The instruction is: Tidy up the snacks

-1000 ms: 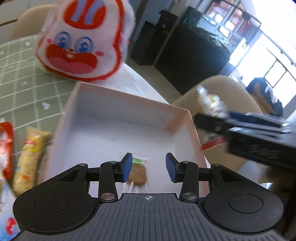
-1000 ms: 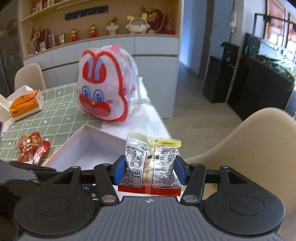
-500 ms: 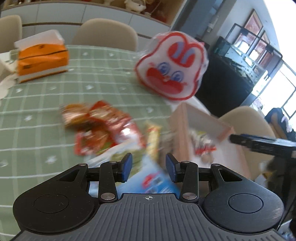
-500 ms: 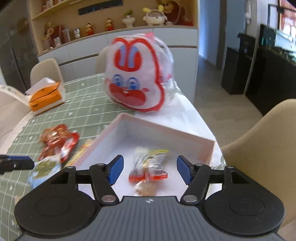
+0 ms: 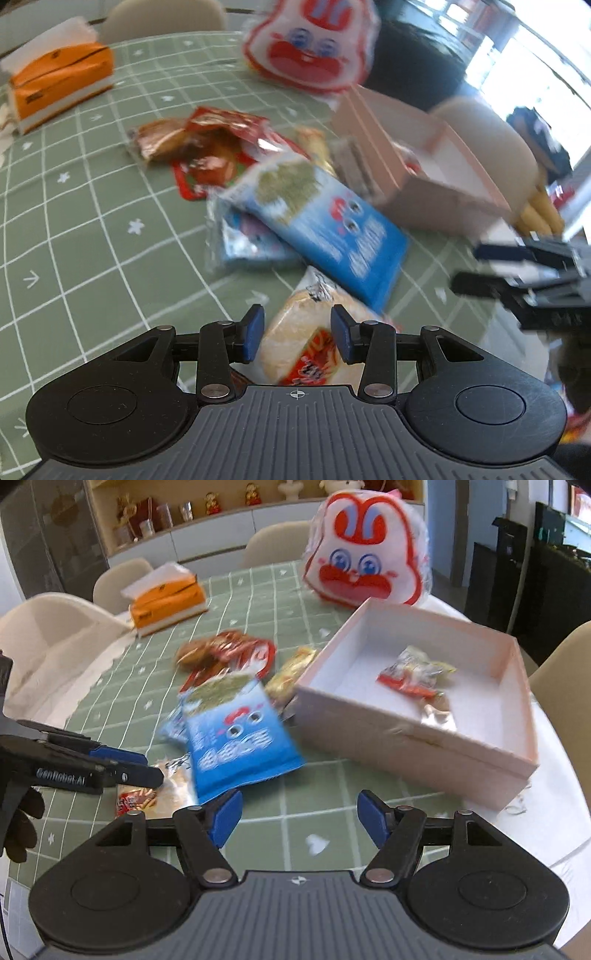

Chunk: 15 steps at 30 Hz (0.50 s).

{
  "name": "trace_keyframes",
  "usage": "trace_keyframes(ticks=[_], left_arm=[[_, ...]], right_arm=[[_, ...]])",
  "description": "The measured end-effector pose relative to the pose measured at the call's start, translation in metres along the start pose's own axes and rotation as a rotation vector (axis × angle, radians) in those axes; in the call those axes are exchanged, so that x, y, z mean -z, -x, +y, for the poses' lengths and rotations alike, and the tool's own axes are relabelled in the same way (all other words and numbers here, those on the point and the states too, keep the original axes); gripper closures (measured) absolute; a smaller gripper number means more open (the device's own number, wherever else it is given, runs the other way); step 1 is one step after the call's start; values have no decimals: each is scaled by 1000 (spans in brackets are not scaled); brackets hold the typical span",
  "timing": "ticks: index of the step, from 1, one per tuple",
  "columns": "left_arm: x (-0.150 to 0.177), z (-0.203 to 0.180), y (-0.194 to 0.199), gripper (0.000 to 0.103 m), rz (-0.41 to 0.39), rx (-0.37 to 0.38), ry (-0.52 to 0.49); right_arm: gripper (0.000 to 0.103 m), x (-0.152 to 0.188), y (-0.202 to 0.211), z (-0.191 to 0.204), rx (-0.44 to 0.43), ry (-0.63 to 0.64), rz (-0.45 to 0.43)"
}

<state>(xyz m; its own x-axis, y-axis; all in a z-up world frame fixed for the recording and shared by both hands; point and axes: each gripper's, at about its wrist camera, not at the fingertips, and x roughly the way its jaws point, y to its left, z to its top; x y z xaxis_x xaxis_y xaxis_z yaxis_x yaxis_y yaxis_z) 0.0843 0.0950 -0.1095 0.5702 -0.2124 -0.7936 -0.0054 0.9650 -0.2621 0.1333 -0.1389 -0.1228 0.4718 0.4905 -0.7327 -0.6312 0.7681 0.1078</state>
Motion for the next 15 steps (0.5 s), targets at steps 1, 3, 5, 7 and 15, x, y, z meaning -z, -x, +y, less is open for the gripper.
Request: trace_keyframes(ticks=[1, 3, 5, 7, 15], left_arm=[[4, -3, 2, 58, 5, -1, -21], [12, -5, 4, 58, 15, 4, -28], [19, -6, 6, 58, 22, 15, -16], [25, -5, 11, 59, 25, 7, -12], [51, 16, 41, 59, 8, 7, 75]], right_arm=[[33, -2, -1, 6, 4, 19, -9], [30, -8, -5, 19, 2, 65, -41], [23, -18, -17, 32, -12, 122, -56], [23, -28, -32, 42, -7, 180, -55], [19, -46, -86, 67, -15, 238, 28]])
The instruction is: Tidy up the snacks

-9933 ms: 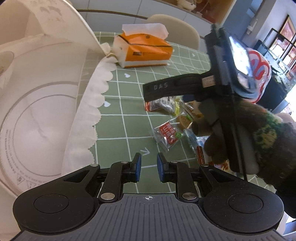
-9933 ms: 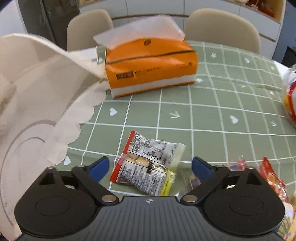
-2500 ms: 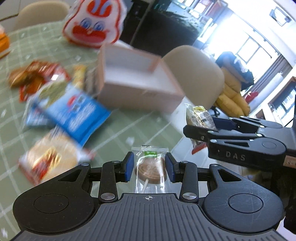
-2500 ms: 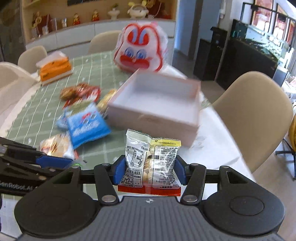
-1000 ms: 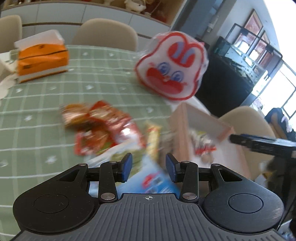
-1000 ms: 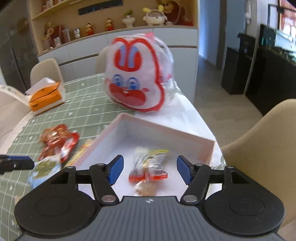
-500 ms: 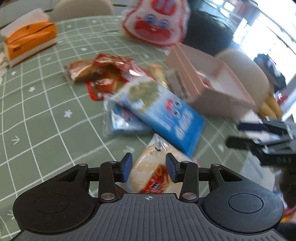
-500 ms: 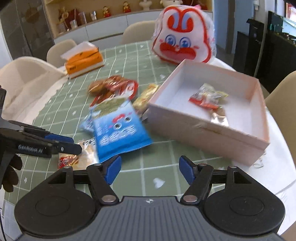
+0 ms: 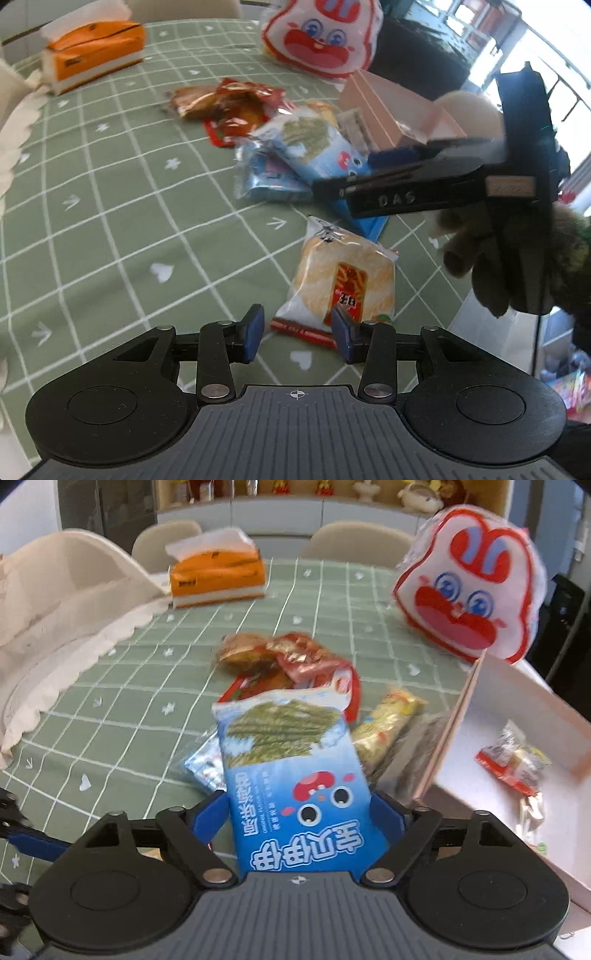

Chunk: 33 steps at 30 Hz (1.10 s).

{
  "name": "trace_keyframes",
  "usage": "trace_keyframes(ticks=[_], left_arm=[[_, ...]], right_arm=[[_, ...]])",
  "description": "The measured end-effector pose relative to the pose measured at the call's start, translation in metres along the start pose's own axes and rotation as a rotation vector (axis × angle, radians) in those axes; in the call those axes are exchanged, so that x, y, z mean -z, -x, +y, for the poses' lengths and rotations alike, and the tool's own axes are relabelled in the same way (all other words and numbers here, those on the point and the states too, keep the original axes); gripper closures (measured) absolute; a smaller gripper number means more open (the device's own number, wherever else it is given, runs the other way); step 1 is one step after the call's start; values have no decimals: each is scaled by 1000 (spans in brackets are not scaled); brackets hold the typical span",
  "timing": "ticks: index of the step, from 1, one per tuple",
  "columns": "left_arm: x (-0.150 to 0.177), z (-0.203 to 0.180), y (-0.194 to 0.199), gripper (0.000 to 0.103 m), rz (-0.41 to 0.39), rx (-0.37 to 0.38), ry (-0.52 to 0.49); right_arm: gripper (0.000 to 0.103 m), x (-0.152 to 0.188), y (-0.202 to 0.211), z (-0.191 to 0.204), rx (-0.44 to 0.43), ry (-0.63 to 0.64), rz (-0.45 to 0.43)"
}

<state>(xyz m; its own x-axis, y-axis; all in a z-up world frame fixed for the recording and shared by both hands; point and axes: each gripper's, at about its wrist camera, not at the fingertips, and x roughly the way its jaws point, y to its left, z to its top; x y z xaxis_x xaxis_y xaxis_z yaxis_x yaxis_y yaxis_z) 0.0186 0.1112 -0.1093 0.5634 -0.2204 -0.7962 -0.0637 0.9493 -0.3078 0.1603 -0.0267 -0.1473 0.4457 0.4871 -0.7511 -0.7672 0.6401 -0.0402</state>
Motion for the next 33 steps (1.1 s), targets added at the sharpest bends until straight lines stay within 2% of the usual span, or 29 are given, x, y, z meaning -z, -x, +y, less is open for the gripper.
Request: trace_keyframes(ticks=[2, 4, 7, 10, 15, 17, 21, 28, 33], left_arm=[[0, 3, 5, 59, -13, 10, 12], [-2, 1, 6, 59, -23, 17, 4], [-6, -4, 2, 59, -25, 37, -15], [-10, -10, -4, 59, -25, 46, -38], [-18, -15, -21, 59, -14, 32, -42], [-19, -17, -25, 59, -5, 23, -43], [-21, -17, -30, 59, 2, 25, -42], [-24, -10, -34, 59, -9, 42, -11], [-26, -11, -38, 58, 12, 80, -6]], right_arm=[[22, 3, -2, 2, -5, -5, 37], [41, 10, 7, 3, -19, -18, 37], [57, 25, 30, 2, -3, -26, 33], [59, 47, 52, -7, 63, -41, 41], [61, 95, 71, -27, 142, -137, 138], [59, 108, 80, -27, 149, -156, 126], [53, 116, 92, -12, 92, -173, 99], [54, 95, 87, 14, -2, -220, 45], [57, 94, 76, 25, -23, -200, 68]])
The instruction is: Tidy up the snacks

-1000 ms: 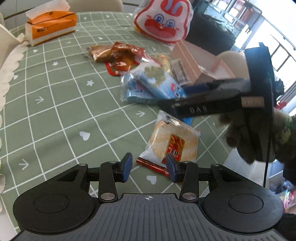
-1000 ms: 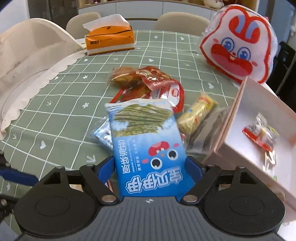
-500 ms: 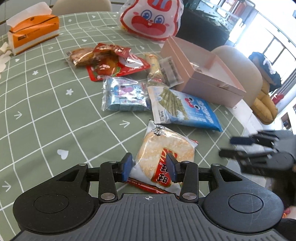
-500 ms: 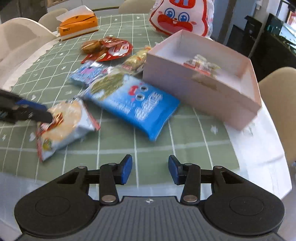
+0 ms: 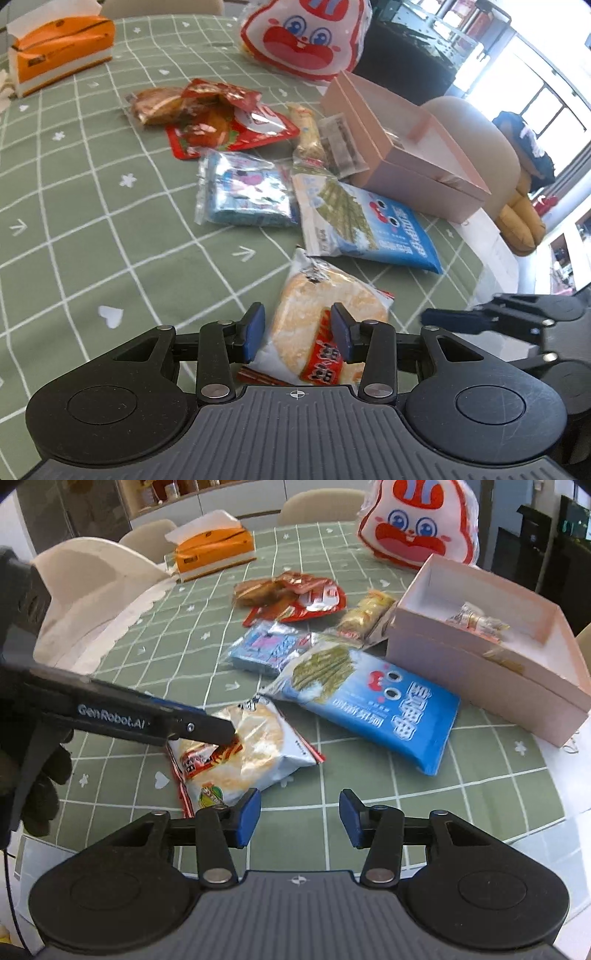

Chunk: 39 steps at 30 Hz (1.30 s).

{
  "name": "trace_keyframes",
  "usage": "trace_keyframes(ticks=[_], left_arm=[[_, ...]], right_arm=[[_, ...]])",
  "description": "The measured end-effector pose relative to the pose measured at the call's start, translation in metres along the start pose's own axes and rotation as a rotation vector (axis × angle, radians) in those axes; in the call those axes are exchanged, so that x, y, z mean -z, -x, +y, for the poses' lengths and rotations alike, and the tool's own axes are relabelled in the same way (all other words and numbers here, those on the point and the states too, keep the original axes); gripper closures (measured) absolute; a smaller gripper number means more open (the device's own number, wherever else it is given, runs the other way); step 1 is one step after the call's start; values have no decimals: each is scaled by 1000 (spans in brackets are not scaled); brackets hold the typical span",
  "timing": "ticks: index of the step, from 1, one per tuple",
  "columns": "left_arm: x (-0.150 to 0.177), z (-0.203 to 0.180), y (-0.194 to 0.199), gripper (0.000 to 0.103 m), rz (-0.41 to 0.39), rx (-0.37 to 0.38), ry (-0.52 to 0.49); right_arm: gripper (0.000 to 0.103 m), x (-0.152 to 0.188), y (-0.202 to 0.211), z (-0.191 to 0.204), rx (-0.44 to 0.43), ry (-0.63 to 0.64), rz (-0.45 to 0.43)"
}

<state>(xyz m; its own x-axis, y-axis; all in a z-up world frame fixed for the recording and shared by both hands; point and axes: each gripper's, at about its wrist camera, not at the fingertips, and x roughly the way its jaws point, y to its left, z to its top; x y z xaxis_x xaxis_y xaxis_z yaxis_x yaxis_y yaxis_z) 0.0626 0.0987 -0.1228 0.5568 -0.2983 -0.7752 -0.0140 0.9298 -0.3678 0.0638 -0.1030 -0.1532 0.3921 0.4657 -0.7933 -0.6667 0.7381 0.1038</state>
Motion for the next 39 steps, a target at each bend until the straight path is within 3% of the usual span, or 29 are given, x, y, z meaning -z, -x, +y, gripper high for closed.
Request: trace_keyframes(ticks=[5, 11, 15, 19, 30, 34, 39], left_arm=[[2, -12, -3, 58, 31, 8, -27], [2, -13, -5, 59, 28, -1, -11], [-1, -15, -6, 59, 29, -12, -11], [-2, -13, -6, 59, 25, -9, -7], [-2, -10, -7, 54, 8, 48, 15], [-3, -21, 4, 54, 5, 61, 7], [-7, -42, 20, 55, -11, 131, 9]], right_arm=[[58, 5, 2, -6, 14, -24, 7], [58, 7, 29, -20, 16, -50, -53], [58, 1, 20, -17, -15, -76, -44], [58, 1, 7, -6, 17, -35, -29], [57, 5, -4, -5, 32, -11, 5], [57, 6, -2, -14, 39, -29, -6], [57, 13, 4, -32, 29, -54, -34]])
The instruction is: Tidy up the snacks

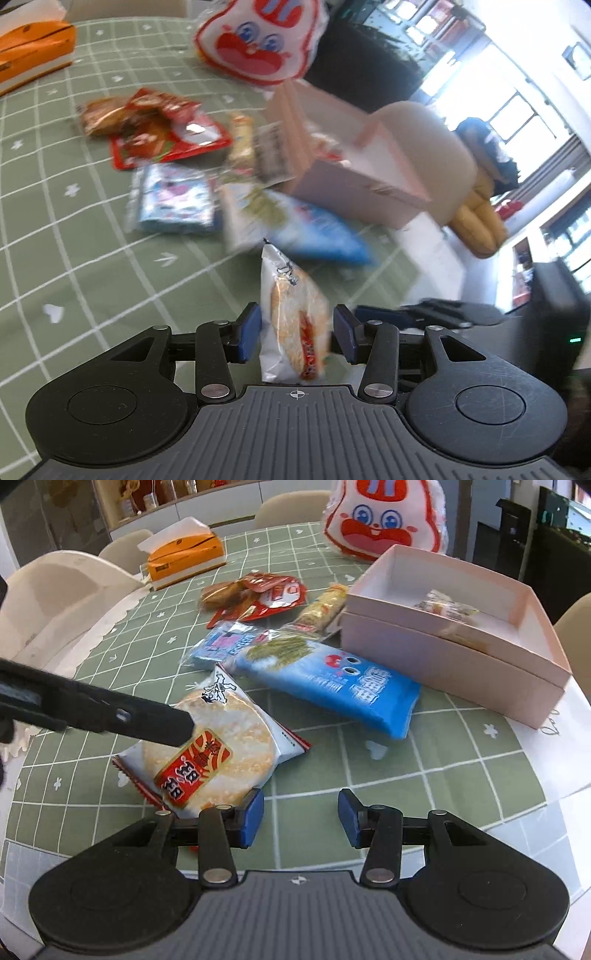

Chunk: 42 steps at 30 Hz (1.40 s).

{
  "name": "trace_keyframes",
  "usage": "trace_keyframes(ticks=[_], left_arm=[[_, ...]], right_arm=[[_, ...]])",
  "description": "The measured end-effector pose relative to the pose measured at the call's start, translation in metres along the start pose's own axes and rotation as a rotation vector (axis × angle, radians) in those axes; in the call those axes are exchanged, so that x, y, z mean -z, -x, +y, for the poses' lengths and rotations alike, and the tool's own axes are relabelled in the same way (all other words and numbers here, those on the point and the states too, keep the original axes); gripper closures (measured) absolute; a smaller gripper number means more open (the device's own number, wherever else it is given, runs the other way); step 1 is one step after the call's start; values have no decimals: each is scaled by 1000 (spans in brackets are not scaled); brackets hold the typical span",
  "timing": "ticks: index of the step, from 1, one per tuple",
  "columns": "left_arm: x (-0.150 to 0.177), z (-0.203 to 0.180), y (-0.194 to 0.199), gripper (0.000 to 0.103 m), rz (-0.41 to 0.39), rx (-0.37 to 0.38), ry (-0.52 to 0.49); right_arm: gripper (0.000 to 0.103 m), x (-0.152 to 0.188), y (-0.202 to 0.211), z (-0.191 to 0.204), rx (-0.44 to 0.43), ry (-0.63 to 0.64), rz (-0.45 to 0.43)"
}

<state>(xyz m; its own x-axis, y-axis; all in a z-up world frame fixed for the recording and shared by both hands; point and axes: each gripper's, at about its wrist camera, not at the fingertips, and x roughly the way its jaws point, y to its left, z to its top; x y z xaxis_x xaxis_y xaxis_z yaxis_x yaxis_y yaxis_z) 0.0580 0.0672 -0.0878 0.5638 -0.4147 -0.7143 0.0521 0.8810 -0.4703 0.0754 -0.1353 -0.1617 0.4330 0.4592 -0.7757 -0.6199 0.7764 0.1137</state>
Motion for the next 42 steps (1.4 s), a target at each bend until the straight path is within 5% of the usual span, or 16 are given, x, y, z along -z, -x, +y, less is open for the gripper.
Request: trace_keyframes(ticks=[9, 17, 21, 26, 29, 33, 42], left_arm=[[-6, -30, -22, 54, 19, -65, -49], [-8, -38, -22, 55, 51, 47, -29], [-7, -47, -37, 56, 73, -61, -60], [-6, -38, -51, 81, 86, -70, -16], [-4, -28, -50, 81, 99, -59, 59], [5, -19, -30, 82, 48, -106, 113], [32, 29, 32, 82, -95, -231, 316]], right_arm=[[57, 11, 8, -18, -14, 3, -49], [57, 14, 9, -29, -48, 11, -69], [57, 14, 10, -32, -66, 27, -75], [57, 16, 10, -33, -74, 45, -84], [57, 11, 13, -40, -69, 42, -75], [43, -10, 15, -51, -44, 17, -115], [42, -43, -26, -18, -85, 23, -32]])
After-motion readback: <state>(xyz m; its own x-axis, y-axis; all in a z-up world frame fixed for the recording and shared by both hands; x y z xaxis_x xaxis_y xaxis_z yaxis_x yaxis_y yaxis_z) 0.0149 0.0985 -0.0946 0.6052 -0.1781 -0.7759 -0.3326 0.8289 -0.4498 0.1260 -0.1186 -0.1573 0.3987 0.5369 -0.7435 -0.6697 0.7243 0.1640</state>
